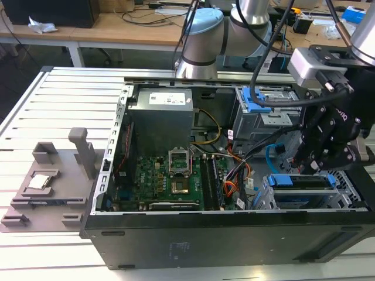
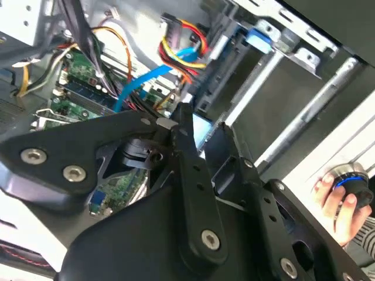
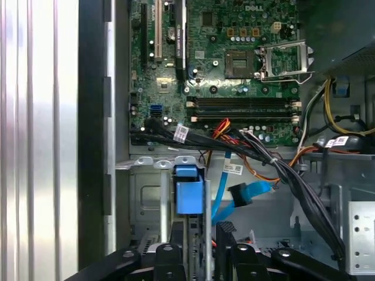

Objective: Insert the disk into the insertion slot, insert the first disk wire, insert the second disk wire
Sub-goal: 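Insert the first disk wire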

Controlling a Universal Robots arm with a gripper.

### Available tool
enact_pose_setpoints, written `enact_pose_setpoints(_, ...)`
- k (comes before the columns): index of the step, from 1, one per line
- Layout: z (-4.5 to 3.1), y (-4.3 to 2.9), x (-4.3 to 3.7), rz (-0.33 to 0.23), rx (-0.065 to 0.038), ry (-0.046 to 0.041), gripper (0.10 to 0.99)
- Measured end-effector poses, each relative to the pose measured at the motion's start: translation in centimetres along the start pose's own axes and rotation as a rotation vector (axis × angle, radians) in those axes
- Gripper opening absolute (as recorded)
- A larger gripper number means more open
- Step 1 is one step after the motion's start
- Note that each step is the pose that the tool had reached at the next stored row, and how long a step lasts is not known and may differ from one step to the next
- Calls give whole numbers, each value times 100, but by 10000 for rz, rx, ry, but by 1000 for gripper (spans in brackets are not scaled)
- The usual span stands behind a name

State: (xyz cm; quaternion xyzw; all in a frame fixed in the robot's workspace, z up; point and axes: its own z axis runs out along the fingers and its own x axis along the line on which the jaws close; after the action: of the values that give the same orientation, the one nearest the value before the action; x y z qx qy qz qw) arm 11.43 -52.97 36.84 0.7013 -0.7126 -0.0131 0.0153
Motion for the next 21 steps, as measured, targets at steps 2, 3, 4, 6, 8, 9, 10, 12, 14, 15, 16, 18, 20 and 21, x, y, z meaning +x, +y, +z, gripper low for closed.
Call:
enact_pose_setpoints(2,-1,-25,-48,-63,0,6,361)
enact_pose_setpoints(3,1,-36,-60,-83,0,7,361)
enact_pose_setpoints(4,5,-58,-82,-114,0,8,361)
enact_pose_setpoints(6,13,-81,-113,-136,1,8,361)
enact_pose_setpoints(8,35,-110,-140,-142,-5,7,361)
enact_pose_setpoints(9,47,-121,-141,-142,-9,7,361)
enact_pose_setpoints(10,59,-131,-141,-141,-11,9,361)
enact_pose_setpoints(12,82,-151,-142,-142,-13,9,361)
enact_pose_setpoints(14,90,-152,-142,-140,-13,20,361)
enact_pose_setpoints(15,102,-153,-142,-140,-13,19,361)
enact_pose_setpoints(16,115,-154,-142,-141,-13,18,361)
enact_pose_setpoints(18,115,-155,-142,-141,-13,21,361)
enact_pose_setpoints(20,116,-157,-142,-141,-13,19,349)
enact_pose_setpoints(21,116,-157,-142,-141,-13,19,349)
